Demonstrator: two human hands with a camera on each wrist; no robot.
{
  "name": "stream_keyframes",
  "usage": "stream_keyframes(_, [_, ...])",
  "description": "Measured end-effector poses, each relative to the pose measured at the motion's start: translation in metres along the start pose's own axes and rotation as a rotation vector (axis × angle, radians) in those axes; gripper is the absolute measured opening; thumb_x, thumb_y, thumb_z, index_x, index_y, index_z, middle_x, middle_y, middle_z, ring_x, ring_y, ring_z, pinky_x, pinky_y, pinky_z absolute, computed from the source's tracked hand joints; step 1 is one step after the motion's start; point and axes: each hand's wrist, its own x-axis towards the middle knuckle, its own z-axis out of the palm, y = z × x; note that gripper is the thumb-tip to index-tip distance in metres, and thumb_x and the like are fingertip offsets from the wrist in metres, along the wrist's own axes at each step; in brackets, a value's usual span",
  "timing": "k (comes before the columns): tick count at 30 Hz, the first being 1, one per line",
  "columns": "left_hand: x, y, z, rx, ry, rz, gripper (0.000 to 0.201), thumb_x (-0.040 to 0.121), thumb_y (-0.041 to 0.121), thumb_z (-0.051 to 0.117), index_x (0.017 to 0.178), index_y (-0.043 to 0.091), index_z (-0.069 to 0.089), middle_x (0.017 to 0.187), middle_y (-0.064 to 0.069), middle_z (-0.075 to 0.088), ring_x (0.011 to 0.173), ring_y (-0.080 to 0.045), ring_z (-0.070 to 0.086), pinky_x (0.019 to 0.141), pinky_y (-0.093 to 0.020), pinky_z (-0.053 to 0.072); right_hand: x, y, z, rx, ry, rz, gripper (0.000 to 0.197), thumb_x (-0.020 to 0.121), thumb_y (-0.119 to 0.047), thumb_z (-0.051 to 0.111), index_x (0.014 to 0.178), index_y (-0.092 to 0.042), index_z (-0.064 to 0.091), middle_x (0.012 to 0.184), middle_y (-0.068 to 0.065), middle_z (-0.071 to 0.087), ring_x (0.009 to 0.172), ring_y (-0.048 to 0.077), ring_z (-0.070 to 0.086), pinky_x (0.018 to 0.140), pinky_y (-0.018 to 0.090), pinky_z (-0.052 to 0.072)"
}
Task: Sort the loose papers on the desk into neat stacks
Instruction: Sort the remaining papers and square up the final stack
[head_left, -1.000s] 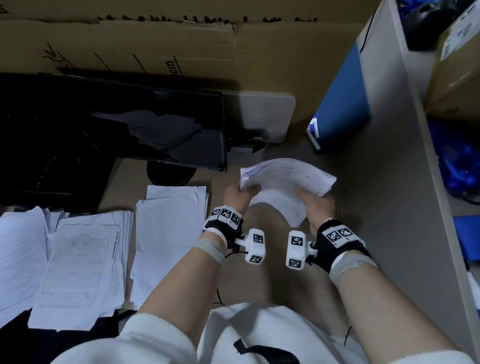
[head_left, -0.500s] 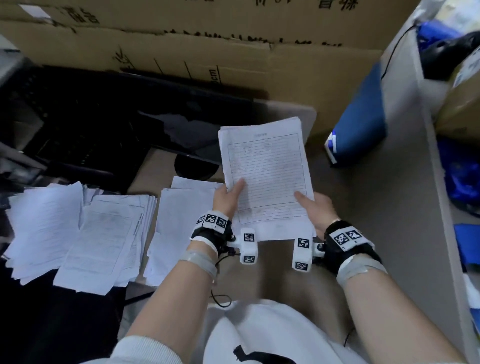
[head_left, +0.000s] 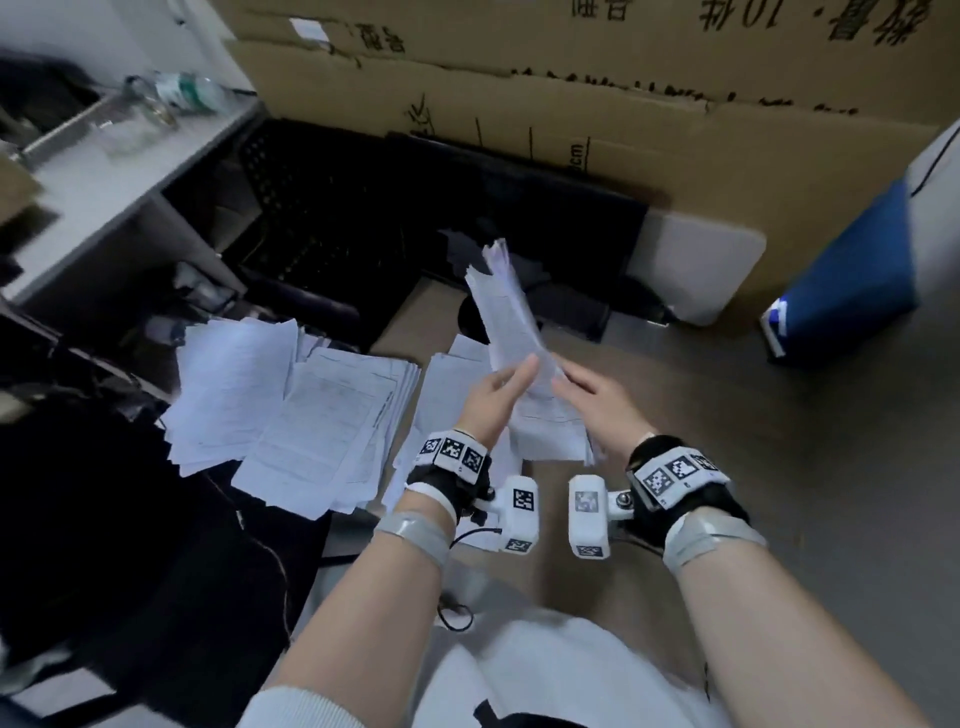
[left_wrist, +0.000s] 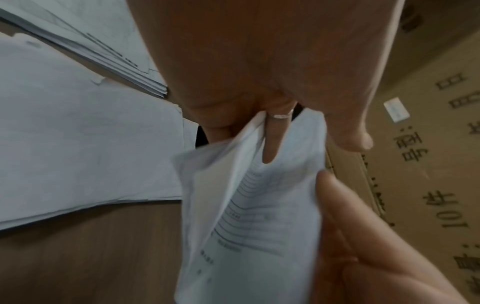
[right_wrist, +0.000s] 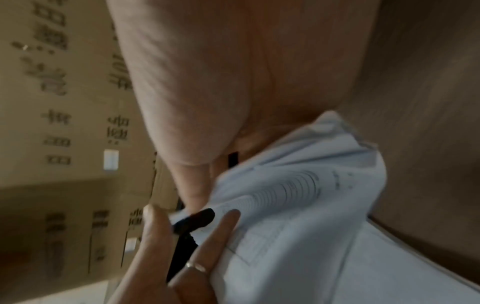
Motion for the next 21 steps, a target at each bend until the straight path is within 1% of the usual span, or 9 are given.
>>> stream_keyframes(2, [-0.007, -0.001, -0.023, -0.018, 0.039, 0.068, 0.049, 0.090, 0.052, 0.065, 0.112, 0.009, 0.073, 0.112, -0.005, 0.074, 0.107, -0.017, 0.068, 0.100, -0.035, 0.049, -0.004, -0.008, 0.033, -0.083, -0.049, -0.020, 0.039, 0.097, -0.025, 0.061, 0.136, -0.024, 0.058, 0.132, -0.015, 0.055, 0.123, 0.002, 0.050, 0.092, 0.006, 0.040])
stream_keyframes(4, [-0.014, -0.010, -0.053, -0.039, 0.108, 0.139, 0.031, 0.099, 0.026, 0.060, 0.106, -0.001, 0.072, 0.102, -0.012, 0.074, 0.092, -0.021, 0.068, 0.087, -0.032, 0.052, -0.005, -0.007, 0.066, -0.147, -0.055, -0.061, 0.043, 0.094, -0.019, 0.066, 0.136, -0.025, 0.058, 0.136, -0.013, 0.055, 0.128, 0.004, 0.048, 0.106, 0.018, 0.037])
stream_keyframes(7, [-0.024, -0.022, -0.102, -0.077, 0.155, 0.175, 0.018, 0.099, 0.008, 0.057, 0.098, 0.010, 0.075, 0.096, -0.009, 0.074, 0.089, -0.020, 0.067, 0.088, -0.036, 0.053, -0.009, 0.000, 0.109, -0.215, -0.023, -0.144, 0.050, 0.087, -0.003, 0.068, 0.129, -0.029, 0.064, 0.134, -0.016, 0.059, 0.128, 0.002, 0.050, 0.112, 0.025, 0.035])
stream_keyframes(9, [-0.031, -0.031, -0.124, -0.125, 0.118, 0.161, 0.019, 0.098, 0.009, 0.058, 0.099, 0.014, 0.076, 0.102, -0.010, 0.076, 0.095, -0.023, 0.070, 0.095, -0.040, 0.055, -0.011, 0.006, 0.133, -0.187, 0.045, -0.132, 0.051, 0.084, 0.003, 0.069, 0.120, -0.033, 0.068, 0.128, -0.016, 0.062, 0.125, 0.001, 0.053, 0.111, 0.027, 0.039])
stream_keyframes(11, [-0.038, -0.040, -0.139, -0.160, 0.110, 0.150, 0.019, 0.097, 0.008, 0.059, 0.105, 0.009, 0.075, 0.107, -0.012, 0.075, 0.098, -0.022, 0.070, 0.097, -0.039, 0.054, -0.012, 0.012, 0.154, -0.142, 0.155, -0.106, 0.052, 0.081, 0.007, 0.068, 0.115, -0.033, 0.067, 0.126, -0.012, 0.064, 0.122, 0.005, 0.055, 0.109, 0.028, 0.042])
stream_keyframes(13, [-0.043, -0.042, -0.149, -0.199, 0.108, 0.156, 0.021, 0.097, 0.004, 0.058, 0.112, 0.005, 0.073, 0.110, -0.013, 0.074, 0.101, -0.020, 0.069, 0.098, -0.036, 0.053, -0.013, 0.016, 0.167, -0.096, 0.261, -0.105, 0.056, 0.079, 0.002, 0.072, 0.123, -0.031, 0.063, 0.130, -0.010, 0.060, 0.122, 0.006, 0.054, 0.103, 0.026, 0.046])
stream_keyframes(16, [-0.047, -0.041, -0.155, -0.266, 0.067, 0.139, 0.021, 0.098, 0.005, 0.058, 0.115, 0.005, 0.071, 0.107, -0.013, 0.073, 0.099, -0.020, 0.067, 0.097, -0.035, 0.054, -0.017, 0.018, 0.178, 0.025, 0.271, -0.088, 0.077, 0.080, -0.006, 0.078, 0.145, -0.028, 0.042, 0.135, -0.013, 0.052, 0.120, -0.001, 0.052, 0.087, 0.011, 0.046])
stream_keyframes(18, [-0.048, -0.042, -0.156, -0.294, 0.046, 0.099, 0.017, 0.097, 0.013, 0.062, 0.108, 0.005, 0.073, 0.100, -0.010, 0.074, 0.095, -0.020, 0.067, 0.096, -0.039, 0.054, -0.020, 0.017, 0.180, 0.089, 0.228, -0.090, 0.080, 0.083, -0.007, 0.076, 0.150, -0.025, 0.035, 0.132, -0.015, 0.055, 0.117, -0.005, 0.056, 0.090, 0.013, 0.049])
stream_keyframes(21, [-0.045, -0.042, -0.155, -0.248, 0.011, 0.033, 0.021, 0.093, 0.032, 0.068, 0.089, 0.014, 0.077, 0.092, -0.009, 0.076, 0.091, -0.027, 0.070, 0.094, -0.045, 0.054, -0.020, 0.012, 0.174, 0.039, 0.184, -0.123, 0.069, 0.089, -0.009, 0.071, 0.149, -0.022, 0.040, 0.133, -0.018, 0.056, 0.116, -0.009, 0.056, 0.093, 0.015, 0.049])
